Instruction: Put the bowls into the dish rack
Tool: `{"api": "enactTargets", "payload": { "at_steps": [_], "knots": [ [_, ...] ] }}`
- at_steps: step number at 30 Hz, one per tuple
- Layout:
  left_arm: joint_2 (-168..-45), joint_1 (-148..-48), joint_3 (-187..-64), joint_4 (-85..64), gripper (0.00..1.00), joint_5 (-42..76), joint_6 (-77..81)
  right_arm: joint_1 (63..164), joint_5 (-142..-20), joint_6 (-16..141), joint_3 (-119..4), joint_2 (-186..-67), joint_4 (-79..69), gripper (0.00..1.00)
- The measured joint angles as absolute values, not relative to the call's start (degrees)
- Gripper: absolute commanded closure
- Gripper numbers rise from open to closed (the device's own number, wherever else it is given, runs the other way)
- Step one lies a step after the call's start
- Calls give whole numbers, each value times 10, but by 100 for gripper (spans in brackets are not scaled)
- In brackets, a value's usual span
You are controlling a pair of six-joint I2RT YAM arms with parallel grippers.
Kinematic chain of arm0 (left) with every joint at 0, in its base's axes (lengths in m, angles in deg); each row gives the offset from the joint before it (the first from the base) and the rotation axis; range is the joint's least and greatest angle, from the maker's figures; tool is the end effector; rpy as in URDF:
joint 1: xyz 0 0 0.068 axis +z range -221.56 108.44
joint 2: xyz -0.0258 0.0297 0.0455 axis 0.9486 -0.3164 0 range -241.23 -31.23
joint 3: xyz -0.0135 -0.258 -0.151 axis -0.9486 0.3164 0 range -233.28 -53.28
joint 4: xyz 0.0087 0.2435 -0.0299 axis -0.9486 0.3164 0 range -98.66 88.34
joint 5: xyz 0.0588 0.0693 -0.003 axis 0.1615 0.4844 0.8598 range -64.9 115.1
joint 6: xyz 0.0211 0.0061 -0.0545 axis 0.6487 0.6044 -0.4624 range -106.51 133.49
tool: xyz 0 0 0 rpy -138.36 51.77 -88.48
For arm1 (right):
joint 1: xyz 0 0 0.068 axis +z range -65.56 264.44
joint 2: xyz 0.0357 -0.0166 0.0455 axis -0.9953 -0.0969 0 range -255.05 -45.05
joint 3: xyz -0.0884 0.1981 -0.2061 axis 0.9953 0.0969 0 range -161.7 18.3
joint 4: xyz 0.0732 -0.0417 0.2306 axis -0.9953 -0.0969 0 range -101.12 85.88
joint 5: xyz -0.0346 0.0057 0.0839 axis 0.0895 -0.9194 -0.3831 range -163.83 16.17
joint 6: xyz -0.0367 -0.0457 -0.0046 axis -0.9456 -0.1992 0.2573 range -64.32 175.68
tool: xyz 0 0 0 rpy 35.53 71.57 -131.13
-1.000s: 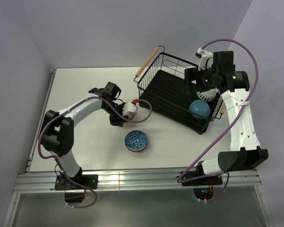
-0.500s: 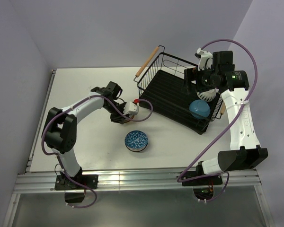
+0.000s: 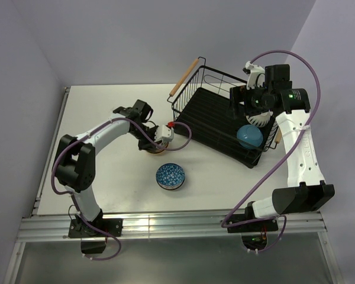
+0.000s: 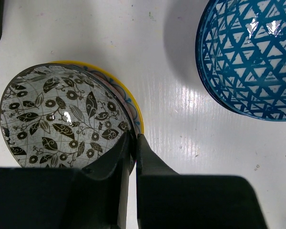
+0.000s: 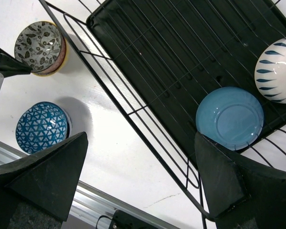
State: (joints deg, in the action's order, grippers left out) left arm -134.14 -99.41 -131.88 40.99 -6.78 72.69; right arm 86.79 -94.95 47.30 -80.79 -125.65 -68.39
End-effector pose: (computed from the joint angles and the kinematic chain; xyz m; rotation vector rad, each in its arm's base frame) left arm 0.2971 -0.1825 0.2524 1.9079 1.8534 -0.6295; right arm 0.2481 0.0256 0.4484 -0.3933 2.3006 0.3836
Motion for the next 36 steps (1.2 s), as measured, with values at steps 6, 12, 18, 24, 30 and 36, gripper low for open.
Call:
{"api": "enactTargets", "payload": {
  "at_steps": [6, 12, 18, 24, 30, 36],
  "knots": [
    [-1332, -994, -1321, 413, 100, -63, 723, 868, -962, 475, -807, -1257, -680, 0],
    [-1295, -994, -1321, 421, 100, -51, 709, 868, -984, 483, -806, -1257, -668, 0],
    [-1261, -994, -1322, 419, 100, -46, 692, 868, -1005, 493, -798, -1257, -646, 0],
    [-1247, -994, -1340, 418, 100, -44, 665, 867, -1030, 503, -796, -1257, -633, 0],
    [-1215, -994, -1347, 392, 100, -43, 607, 867, -1069, 532, -778, -1257, -613, 0],
    [-1138, -995, -1347, 343, 100, -31, 533, 867, -1132, 607, -751, -1257, -575, 0]
  ]
}}
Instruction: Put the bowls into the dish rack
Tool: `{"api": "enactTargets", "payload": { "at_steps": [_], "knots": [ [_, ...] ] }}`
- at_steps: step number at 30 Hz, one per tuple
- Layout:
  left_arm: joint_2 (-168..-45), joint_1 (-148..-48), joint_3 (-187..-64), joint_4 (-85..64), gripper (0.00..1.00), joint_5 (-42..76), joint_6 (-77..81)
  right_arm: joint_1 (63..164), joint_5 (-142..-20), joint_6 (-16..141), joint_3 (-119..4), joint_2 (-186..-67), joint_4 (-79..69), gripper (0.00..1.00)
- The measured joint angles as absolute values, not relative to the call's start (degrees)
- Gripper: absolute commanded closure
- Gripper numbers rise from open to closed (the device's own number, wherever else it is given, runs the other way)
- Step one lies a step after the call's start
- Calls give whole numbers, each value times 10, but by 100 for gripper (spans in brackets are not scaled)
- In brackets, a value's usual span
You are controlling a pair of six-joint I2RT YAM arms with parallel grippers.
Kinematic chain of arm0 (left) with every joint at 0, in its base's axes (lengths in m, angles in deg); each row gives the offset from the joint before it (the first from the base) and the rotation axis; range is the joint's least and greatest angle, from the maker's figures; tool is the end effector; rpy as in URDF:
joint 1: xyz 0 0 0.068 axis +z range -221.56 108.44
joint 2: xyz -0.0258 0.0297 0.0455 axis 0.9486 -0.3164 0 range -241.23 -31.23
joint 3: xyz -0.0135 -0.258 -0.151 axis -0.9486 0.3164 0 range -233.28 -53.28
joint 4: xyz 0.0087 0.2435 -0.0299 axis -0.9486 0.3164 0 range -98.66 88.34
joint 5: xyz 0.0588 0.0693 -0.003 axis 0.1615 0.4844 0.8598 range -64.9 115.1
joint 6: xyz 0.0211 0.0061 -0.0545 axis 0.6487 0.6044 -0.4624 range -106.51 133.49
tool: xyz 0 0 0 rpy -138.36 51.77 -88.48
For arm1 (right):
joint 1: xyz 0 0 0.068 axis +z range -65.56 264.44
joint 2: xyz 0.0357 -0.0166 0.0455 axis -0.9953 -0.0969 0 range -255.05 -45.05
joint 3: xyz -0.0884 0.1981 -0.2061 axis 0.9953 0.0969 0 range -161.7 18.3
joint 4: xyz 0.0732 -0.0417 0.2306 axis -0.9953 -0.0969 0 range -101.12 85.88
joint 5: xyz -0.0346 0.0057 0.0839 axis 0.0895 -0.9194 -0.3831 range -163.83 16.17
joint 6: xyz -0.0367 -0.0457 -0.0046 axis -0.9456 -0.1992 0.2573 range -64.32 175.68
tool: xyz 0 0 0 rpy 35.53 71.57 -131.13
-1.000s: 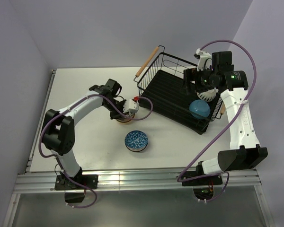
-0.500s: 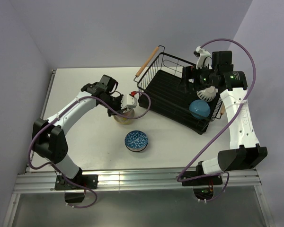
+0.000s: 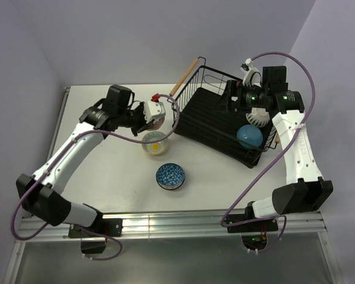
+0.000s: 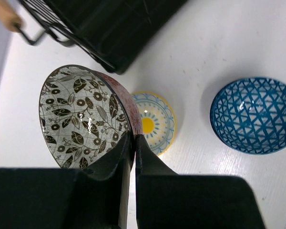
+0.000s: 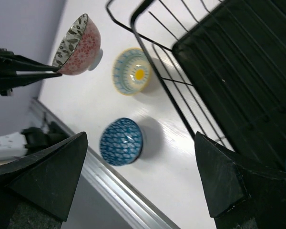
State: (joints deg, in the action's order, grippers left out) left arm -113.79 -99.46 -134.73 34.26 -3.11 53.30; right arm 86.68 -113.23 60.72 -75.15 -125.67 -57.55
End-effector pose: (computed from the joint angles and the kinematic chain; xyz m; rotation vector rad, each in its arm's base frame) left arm 0.2482 -0.1542 0.3803 1.4582 1.7416 -0.4650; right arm 0.2614 0.0373 0.4403 -0.3074 2.1992 0.8470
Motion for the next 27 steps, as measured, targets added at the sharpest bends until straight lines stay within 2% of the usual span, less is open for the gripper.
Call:
{"api": "enactTargets", "payload": {
  "at_steps": [8, 16, 27],
  "knots": [
    [-1075, -1006, -1360, 287, 100, 10, 439, 873, -1171, 778, -724, -1257, -480, 0],
    [-1086, -1052, -1404, 240, 100, 70, 392, 928, -1151, 919, -699, -1256, -417, 0],
    [-1137, -1106, -1457, 207, 100, 112, 375, 981, -1168, 1034, -649, -1255, -301, 0]
  ]
}}
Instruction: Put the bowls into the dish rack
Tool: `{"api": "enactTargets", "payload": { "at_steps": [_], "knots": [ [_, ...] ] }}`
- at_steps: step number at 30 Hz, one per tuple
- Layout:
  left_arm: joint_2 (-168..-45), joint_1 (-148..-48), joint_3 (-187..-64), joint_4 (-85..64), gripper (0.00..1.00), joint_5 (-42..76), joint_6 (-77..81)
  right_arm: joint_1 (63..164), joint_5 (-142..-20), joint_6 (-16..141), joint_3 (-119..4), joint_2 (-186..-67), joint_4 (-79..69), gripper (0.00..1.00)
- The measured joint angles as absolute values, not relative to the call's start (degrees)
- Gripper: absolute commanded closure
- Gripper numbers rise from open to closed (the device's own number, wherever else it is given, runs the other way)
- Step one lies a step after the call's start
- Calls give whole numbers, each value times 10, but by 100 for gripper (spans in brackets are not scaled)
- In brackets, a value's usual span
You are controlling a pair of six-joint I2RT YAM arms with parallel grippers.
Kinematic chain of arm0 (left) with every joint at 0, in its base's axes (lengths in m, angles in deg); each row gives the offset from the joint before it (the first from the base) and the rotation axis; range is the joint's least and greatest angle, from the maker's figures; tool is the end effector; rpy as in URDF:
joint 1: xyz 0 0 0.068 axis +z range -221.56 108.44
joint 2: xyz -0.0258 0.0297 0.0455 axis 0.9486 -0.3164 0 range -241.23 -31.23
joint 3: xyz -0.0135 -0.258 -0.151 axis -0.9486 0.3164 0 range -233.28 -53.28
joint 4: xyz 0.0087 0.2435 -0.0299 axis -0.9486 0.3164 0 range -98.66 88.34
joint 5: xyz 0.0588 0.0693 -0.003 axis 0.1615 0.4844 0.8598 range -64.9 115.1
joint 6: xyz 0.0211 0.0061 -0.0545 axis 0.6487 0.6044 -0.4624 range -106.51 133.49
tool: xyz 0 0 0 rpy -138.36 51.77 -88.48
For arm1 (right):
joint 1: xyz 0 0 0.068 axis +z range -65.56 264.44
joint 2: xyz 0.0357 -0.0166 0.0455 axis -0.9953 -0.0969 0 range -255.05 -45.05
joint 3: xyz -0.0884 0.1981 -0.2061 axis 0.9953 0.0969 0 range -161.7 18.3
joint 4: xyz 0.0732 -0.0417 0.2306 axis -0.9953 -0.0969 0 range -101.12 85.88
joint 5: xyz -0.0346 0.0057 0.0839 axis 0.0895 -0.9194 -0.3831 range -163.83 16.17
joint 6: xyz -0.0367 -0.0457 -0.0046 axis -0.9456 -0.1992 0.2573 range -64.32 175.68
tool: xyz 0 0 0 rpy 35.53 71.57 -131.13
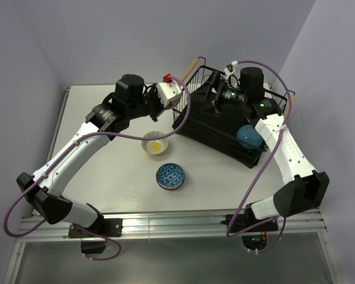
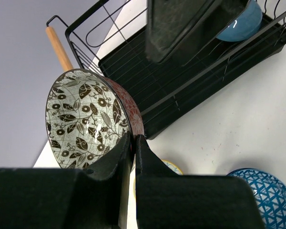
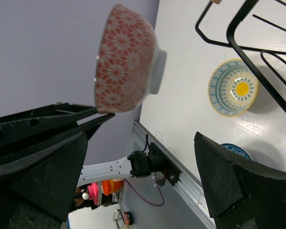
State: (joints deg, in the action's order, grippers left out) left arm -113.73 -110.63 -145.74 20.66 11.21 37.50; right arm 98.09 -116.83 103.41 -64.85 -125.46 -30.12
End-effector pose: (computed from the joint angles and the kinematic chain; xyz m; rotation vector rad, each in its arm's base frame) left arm 0.2302 -0.2002 0.4625 1.1409 1.5434 -0.4085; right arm 0.2778 0.0974 0.4299 0.0933 2.1459 1.4035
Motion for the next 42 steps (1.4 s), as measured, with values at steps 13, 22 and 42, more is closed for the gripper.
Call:
{"api": "enactTargets", "payload": {
  "at_steps": [13, 22, 42],
  "knots": [
    [-1156, -1128, -1465, 179, 100, 122, 360, 994, -1184, 1137, -566, -1234, -169, 0],
    [-1164, -1136, -1469, 173, 100, 125, 352, 1003, -1182, 1189, -556, -1234, -106, 0],
    [-1178, -1140, -1478, 170, 100, 125, 351, 1015, -1184, 1274, -519, -1264, -68, 0]
  ]
}}
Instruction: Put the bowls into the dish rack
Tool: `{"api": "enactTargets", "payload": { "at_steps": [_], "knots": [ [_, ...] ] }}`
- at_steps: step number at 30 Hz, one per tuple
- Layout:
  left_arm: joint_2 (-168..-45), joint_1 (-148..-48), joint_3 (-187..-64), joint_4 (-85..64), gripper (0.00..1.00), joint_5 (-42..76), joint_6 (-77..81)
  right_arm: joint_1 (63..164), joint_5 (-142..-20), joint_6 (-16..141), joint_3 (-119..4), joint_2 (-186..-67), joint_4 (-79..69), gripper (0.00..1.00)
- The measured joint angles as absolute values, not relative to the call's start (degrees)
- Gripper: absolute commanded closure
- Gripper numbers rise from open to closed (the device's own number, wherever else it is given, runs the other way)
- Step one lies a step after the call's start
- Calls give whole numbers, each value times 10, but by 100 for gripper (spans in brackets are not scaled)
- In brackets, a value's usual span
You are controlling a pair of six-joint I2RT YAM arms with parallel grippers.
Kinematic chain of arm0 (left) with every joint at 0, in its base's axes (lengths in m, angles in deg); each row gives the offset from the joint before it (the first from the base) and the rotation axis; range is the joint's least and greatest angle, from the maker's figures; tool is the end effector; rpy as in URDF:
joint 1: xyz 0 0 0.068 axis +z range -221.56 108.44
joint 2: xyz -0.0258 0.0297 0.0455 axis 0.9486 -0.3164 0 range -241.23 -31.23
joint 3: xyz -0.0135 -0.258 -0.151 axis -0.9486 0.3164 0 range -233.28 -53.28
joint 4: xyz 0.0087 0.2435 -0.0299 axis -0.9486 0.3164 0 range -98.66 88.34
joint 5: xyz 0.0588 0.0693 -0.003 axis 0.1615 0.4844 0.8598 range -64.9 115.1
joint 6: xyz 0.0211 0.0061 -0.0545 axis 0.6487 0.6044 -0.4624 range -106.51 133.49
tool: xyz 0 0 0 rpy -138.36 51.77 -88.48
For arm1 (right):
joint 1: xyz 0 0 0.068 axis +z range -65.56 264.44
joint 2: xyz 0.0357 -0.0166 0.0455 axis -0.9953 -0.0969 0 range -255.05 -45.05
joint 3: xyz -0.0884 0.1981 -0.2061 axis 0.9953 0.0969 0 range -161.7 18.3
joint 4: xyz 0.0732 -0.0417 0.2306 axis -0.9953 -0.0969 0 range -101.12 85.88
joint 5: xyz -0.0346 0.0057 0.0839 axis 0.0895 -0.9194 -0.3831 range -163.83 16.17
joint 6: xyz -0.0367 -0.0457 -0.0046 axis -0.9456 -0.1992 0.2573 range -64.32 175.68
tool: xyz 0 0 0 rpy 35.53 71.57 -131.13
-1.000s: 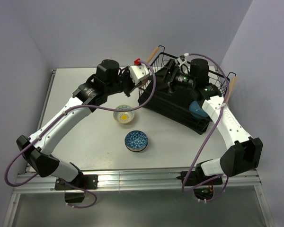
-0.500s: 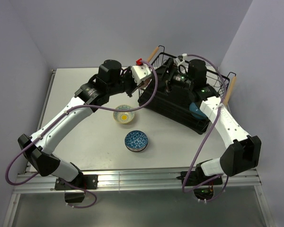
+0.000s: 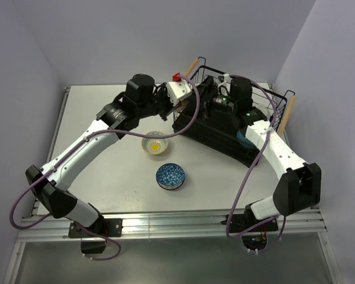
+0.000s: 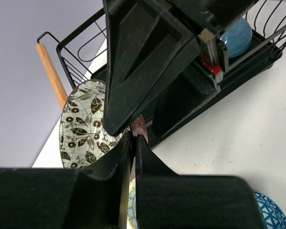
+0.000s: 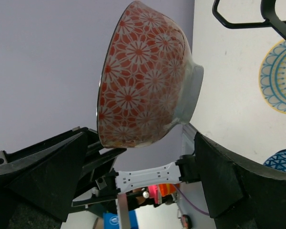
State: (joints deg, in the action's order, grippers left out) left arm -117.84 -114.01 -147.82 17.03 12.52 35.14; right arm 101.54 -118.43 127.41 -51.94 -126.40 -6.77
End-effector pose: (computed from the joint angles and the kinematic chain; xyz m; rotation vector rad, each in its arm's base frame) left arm 0.2374 -0.2298 0.4599 1.1331 1.5231 -0.4544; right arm 0.2902 0.1206 0.3915 0.3518 2.1092 1.7144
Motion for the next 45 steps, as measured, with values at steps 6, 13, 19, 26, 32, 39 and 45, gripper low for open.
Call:
{"api": "enactTargets", "payload": {
  "at_steps": [6, 13, 19, 26, 32, 39, 45],
  "knots": [
    [-1182, -1143, -1481, 170, 100, 125, 350, 1026, -1192, 1317, -502, -1290, -26, 0],
    [-1185, -1147, -1481, 178, 100, 124, 348, 1033, -1193, 1333, -500, -1315, -2, 48],
    [-1185, -1153, -1484, 151, 100, 123, 352, 1036, -1212, 1376, -477, -1329, 84, 100],
    [-1184, -1155, -1484, 140, 100, 130, 352, 1031, -1220, 1385, -468, -1331, 120, 100],
    [-1182, -1106, -1485, 130, 76, 151, 276, 1006, -1217, 1335, -469, -1312, 87, 100],
    [-1198, -847, -1483, 143, 35, 130, 158, 998, -1185, 1182, -555, -1289, -37, 100],
    [-1258, -795, -1463, 147, 25, 111, 127, 998, -1153, 1084, -578, -1257, -117, 100]
  ]
}}
